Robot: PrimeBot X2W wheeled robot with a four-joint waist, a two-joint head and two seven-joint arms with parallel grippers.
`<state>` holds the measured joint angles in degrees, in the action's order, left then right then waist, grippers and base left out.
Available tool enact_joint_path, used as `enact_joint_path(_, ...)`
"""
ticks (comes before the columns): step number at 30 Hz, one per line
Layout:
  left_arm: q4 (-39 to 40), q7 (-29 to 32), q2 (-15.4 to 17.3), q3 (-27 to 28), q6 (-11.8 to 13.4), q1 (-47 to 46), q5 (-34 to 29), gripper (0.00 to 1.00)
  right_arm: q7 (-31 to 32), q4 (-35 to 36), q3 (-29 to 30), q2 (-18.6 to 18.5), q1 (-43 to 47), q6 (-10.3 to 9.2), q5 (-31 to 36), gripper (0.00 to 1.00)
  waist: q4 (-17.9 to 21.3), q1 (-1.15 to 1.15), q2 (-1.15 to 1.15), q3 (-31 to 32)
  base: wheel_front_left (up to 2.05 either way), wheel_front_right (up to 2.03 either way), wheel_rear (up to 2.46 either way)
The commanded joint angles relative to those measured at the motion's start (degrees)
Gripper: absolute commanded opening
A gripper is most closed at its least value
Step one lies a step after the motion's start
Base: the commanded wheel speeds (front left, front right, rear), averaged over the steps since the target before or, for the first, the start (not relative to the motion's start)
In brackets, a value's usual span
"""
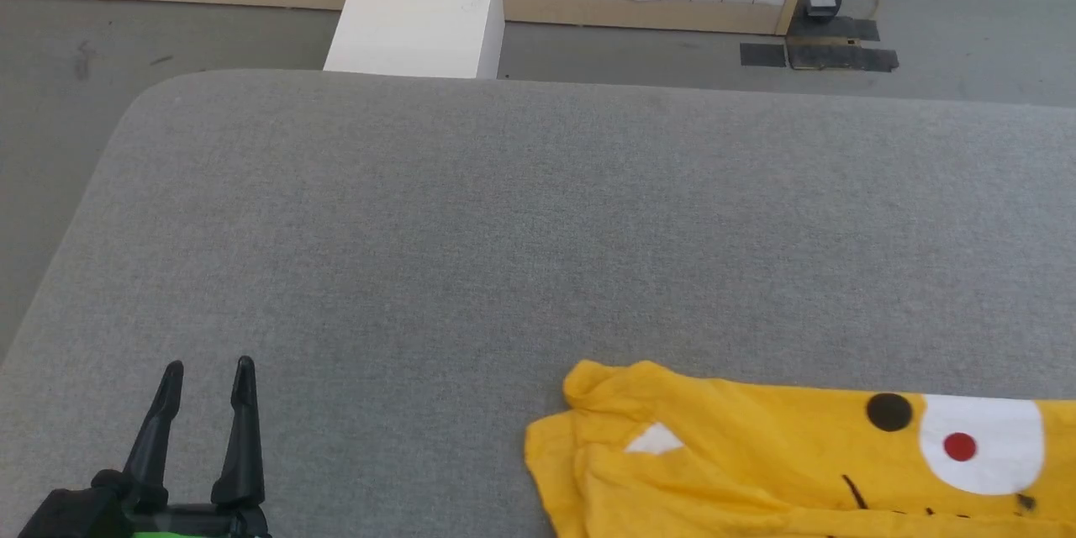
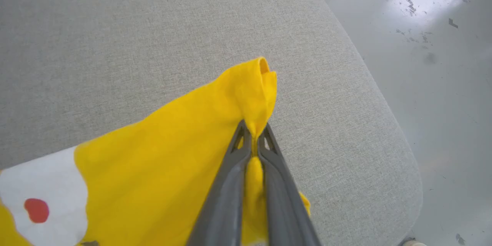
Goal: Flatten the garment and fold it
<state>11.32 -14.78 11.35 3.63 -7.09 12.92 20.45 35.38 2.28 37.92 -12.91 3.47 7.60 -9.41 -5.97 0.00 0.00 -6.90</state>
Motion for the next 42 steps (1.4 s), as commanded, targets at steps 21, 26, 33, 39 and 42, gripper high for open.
enact_joint_path(21,-1.3,-0.2,-0.9,-1.7,-0.4,1.8,-0.4,1.0,12.8,13.8,-28.5,4.0,3.6,-0.11,-16.4,0.0,0.5,0.0,0.0,5.1,0.0,0.0,0.0)
enact_joint_path(26,-1.8,-0.2,-1.3,-2.5,-0.4,2.0,-0.4,1.0,14.0,14.0,-38.2,3.8,1.1,-0.11,-18.1,0.0,-0.7,0.0,0.0,6.0,0.0,0.0,0.0)
enact_joint_path(33,-2.4,-0.2,-1.3,-3.3,-0.4,2.3,-0.3,1.0,13.2,7.7,-51.7,2.9,-4.0,-0.11,-19.7,0.0,-2.5,0.0,0.0,7.1,0.0,0.0,0.0)
enact_joint_path(39,-2.9,-0.2,-1.3,-3.8,-0.4,2.4,-0.4,1.0,8.9,-1.0,-59.2,3.6,-8.4,-0.11,-20.8,0.0,-4.5,0.0,0.0,8.3,0.0,0.0,0.0)
enact_joint_path(42,-3.0,-0.2,-1.4,-4.0,-0.4,2.5,-0.4,1.0,6.4,-5.6,-61.1,4.4,-10.2,-0.11,-21.0,0.0,-5.4,0.0,0.0,8.6,0.0,0.0,0.0)
